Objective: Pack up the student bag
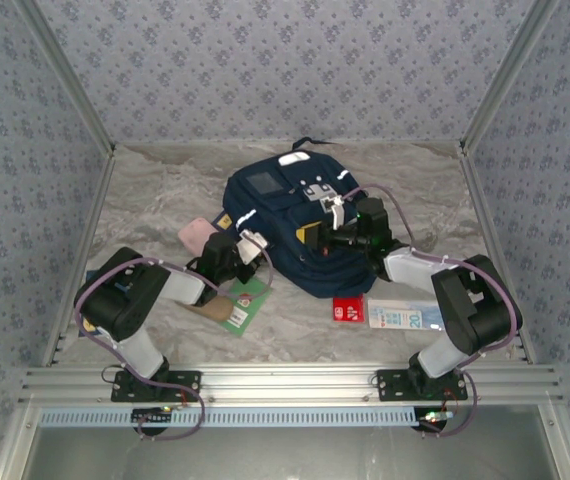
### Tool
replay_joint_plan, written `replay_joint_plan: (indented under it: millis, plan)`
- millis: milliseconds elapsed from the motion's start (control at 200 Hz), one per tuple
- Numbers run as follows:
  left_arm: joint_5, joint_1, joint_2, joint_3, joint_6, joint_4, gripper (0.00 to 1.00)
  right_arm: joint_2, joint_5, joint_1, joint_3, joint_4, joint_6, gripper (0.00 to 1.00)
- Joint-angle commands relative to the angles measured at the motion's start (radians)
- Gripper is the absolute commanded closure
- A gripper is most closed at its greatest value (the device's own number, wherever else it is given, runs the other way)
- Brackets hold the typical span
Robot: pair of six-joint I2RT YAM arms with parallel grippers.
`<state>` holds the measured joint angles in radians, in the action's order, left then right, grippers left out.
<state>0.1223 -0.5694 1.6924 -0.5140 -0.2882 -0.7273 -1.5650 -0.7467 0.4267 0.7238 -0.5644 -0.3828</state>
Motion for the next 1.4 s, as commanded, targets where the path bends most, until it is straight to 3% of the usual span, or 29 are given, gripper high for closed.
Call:
replay_joint_plan:
  millis: [0,390,724,869,1109,1234,1314,1394]
  plan:
    - [0.029,-0.025,-0.029,-0.022,-0.006,0.022,1.00,0.020,0.028,0.014,0.078,0.075,0.059,1.00]
    - [0.027,-0.137,-0.108,-0.008,-0.011,0.105,1.00,-0.016,0.186,0.009,0.164,0.166,0.041,1.00]
    - [0.097,-0.172,-0.153,-0.023,-0.009,0.196,0.87,-0.023,0.230,-0.003,0.152,0.129,-0.002,1.00]
    - [0.122,-0.178,-0.205,-0.030,0.028,0.265,0.75,-0.021,0.230,-0.022,0.160,0.143,-0.011,1.00]
    - [0.095,-0.128,-0.488,-0.029,0.231,0.467,0.61,-0.015,0.131,-0.077,0.181,0.141,-0.035,1.00]
    - [-0.063,-0.057,-0.566,-0.086,0.565,0.619,0.40,-0.029,0.049,-0.104,0.210,0.135,-0.087,1.00]
    - [0.077,0.023,-0.514,-0.171,0.638,0.740,0.39,-0.046,-0.006,-0.111,0.245,0.164,-0.114,1.00]
    - [0.191,0.038,-0.426,-0.269,0.637,0.853,0.37,-0.060,-0.033,-0.116,0.288,0.239,-0.121,1.00]
